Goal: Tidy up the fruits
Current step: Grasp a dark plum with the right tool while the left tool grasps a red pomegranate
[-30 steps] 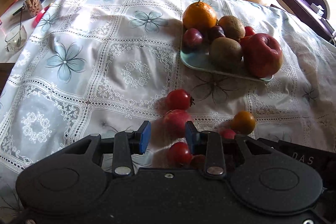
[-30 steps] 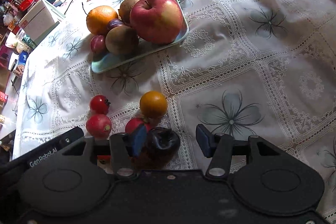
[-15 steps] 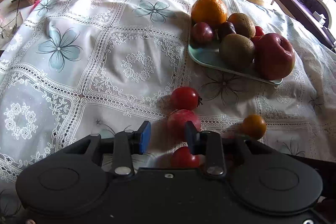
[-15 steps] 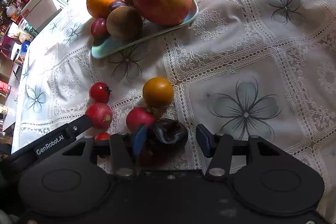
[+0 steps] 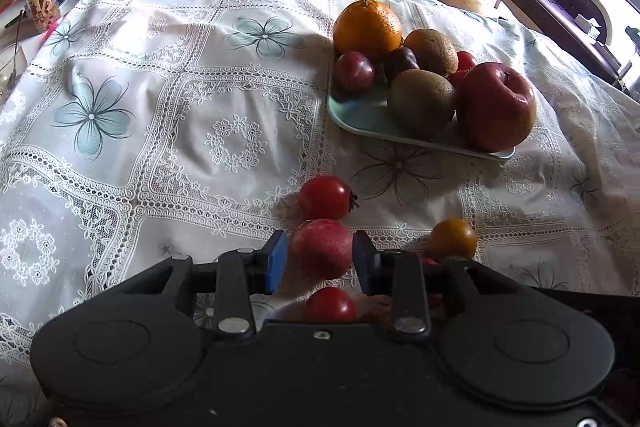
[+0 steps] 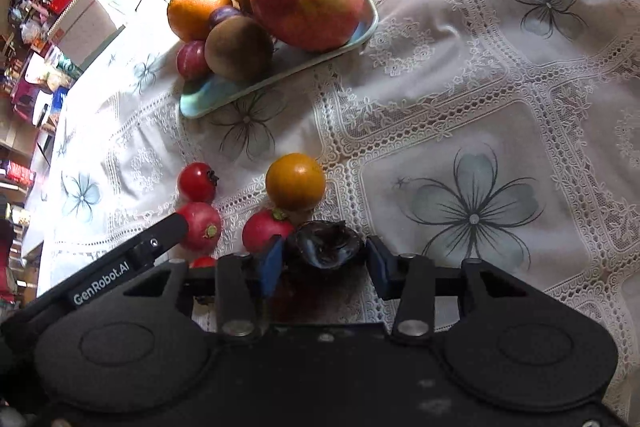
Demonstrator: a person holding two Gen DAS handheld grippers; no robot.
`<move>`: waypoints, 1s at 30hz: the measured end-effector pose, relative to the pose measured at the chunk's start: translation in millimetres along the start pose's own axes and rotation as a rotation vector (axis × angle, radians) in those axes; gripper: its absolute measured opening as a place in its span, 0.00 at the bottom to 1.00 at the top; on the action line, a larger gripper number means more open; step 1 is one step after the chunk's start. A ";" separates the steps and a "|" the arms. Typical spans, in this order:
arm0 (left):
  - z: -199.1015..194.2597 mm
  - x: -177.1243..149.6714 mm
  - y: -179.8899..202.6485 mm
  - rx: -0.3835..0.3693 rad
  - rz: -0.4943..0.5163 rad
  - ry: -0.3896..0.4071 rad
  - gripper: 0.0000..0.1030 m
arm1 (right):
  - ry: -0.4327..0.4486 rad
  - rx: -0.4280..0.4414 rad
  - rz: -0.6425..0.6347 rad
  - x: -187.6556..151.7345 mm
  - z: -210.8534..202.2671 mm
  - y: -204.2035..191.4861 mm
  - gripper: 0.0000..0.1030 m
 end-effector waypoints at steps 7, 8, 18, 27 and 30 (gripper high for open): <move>12.5 1.1 15.6 0.073 0.088 -0.016 0.44 | 0.086 -0.011 0.031 0.2 -14.4 7.3 0.45; 14.9 0.9 16.3 0.085 0.096 -0.023 0.44 | 0.089 -0.018 0.028 0.2 -14.8 7.5 0.45; 28.6 2.4 7.1 0.142 0.066 -0.058 0.51 | 0.062 -0.021 0.047 1.5 -8.0 8.9 0.45; 43.0 -1.5 -3.1 0.102 0.007 -0.140 0.50 | 0.078 -0.039 0.042 1.2 -9.2 8.9 0.45; 35.7 -1.2 -7.8 0.101 -0.029 -0.128 0.49 | 0.111 -0.054 0.039 1.0 -15.7 9.5 0.45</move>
Point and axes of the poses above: each gripper's, at about its wrist camera, not at the fingertips, and z roughly the way its jaws point, y to its right, x to its top, the point moved 7 cm from there along z, roughly the way its jaws point, and after that the axes turned 10 degrees about -x, right-handed, at the moved point
